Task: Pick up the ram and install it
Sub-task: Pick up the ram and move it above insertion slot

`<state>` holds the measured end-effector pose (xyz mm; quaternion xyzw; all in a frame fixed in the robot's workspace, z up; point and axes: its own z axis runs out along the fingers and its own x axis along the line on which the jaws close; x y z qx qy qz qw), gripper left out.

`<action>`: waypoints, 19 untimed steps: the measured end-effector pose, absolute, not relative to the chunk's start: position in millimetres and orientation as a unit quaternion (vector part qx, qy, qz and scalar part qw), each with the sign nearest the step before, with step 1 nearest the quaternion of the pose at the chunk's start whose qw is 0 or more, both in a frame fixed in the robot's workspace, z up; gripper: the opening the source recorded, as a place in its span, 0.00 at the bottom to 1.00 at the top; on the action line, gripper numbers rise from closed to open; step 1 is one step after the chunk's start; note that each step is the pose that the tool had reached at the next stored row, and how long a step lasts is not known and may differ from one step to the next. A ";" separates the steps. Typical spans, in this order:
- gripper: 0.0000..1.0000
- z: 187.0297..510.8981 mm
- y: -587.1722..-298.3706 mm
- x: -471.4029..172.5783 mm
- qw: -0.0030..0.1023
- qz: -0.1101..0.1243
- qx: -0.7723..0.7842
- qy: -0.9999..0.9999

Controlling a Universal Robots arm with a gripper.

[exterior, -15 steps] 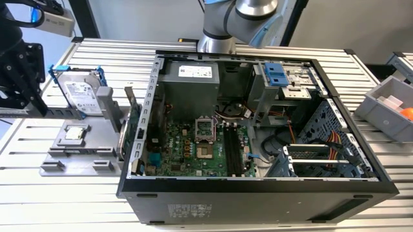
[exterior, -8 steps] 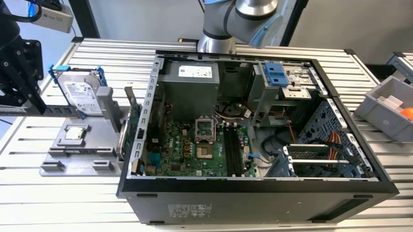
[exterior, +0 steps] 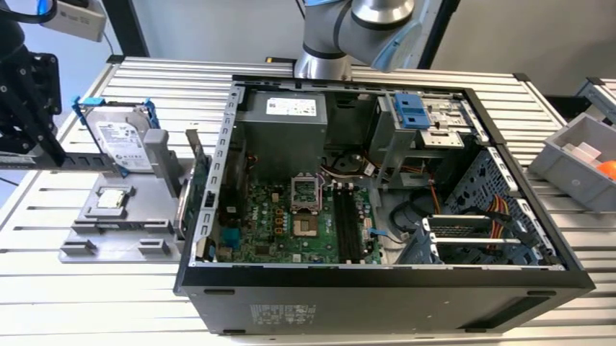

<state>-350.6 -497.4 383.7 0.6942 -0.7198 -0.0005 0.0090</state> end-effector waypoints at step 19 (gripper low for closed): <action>0.00 394.2 -497.2 -349.3 0.010 0.001 0.694 -0.720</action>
